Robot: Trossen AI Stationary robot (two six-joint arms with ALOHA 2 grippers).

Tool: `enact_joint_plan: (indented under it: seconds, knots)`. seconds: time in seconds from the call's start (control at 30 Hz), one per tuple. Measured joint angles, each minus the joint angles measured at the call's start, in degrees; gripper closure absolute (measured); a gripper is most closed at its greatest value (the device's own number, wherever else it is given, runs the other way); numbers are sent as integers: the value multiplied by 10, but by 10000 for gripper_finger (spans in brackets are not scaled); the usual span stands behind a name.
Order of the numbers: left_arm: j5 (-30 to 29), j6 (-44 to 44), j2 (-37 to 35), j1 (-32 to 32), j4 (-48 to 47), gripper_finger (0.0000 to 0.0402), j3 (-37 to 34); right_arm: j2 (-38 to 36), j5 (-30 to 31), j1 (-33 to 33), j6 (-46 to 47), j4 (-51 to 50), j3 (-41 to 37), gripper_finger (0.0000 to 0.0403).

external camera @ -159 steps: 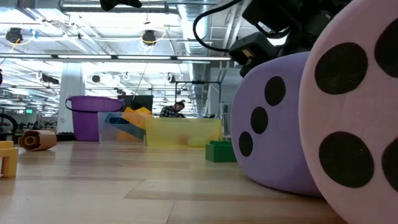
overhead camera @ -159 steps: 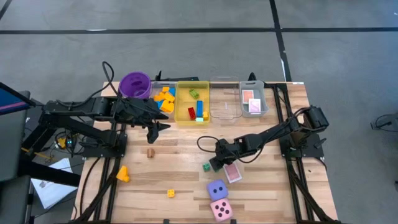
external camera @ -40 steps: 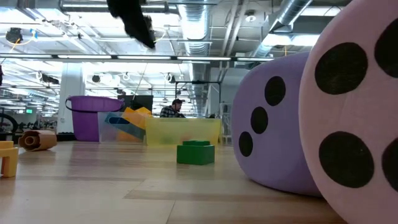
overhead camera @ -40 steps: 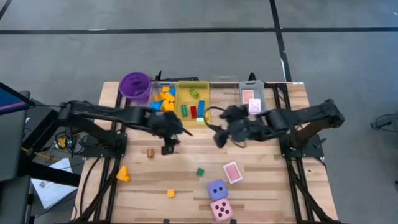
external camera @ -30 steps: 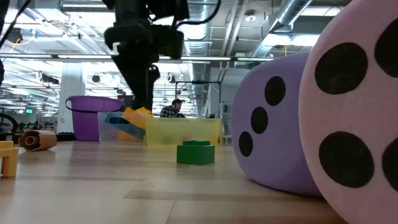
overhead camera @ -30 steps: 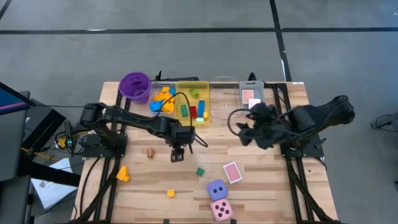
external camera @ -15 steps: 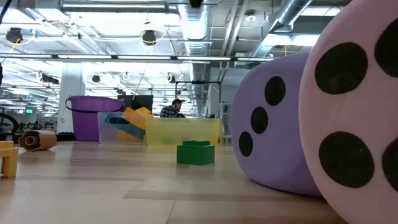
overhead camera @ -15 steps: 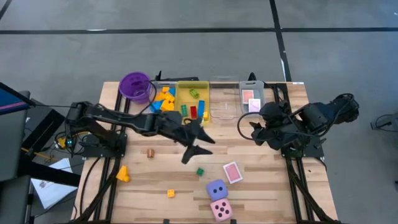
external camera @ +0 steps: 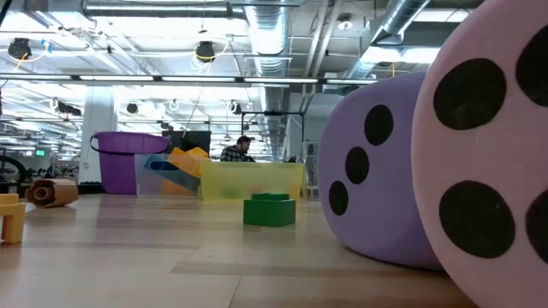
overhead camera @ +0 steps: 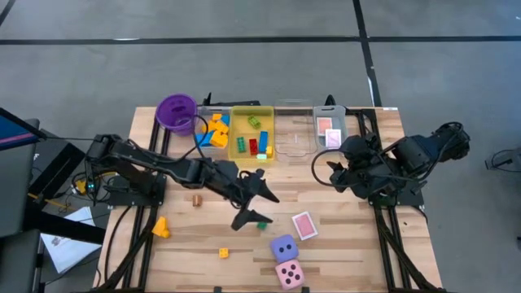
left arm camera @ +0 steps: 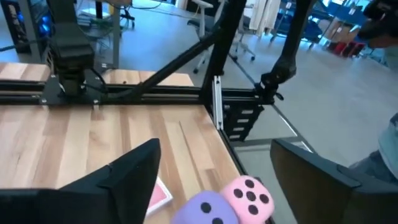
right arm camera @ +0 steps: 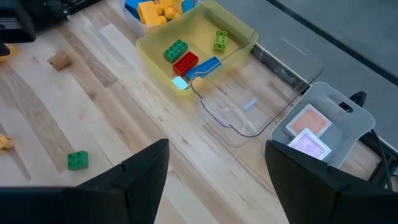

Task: Pick & Place Toys
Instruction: Put the small green game piece into the yellow bin

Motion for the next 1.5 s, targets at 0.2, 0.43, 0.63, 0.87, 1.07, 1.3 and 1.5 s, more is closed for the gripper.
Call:
enact_joint_plan:
  seconds: [0.2, 0.43, 0.63, 0.87, 1.07, 1.3, 1.5]
  knots:
    - [-21, 62, 9, -13, -82, 74, 0, 0, 0, -2, 0, 0, 0, 143]
    - [-33, 75, 59, -15, -76, 56, 0, 0, 0, -2, 2, 0, 0, 143]
    - [-14, 22, 107, -14, -12, 53, 0, 0, 0, -2, 2, 0, 0, 143]
    - [42, -69, 96, -11, 20, 58, 0, 0, 0, -2, -8, 0, 0, 143]
    - [42, -89, 28, -13, 46, 59, -46, 0, 0, -2, -13, 0, 0, 143]
    - [-44, -196, -104, -12, 201, 59, -281, 0, 0, -2, -14, 0, 0, 143]
    - [-174, -229, -155, -22, 288, 59, -424, 0, 4, -12, -15, 0, 0, 143]
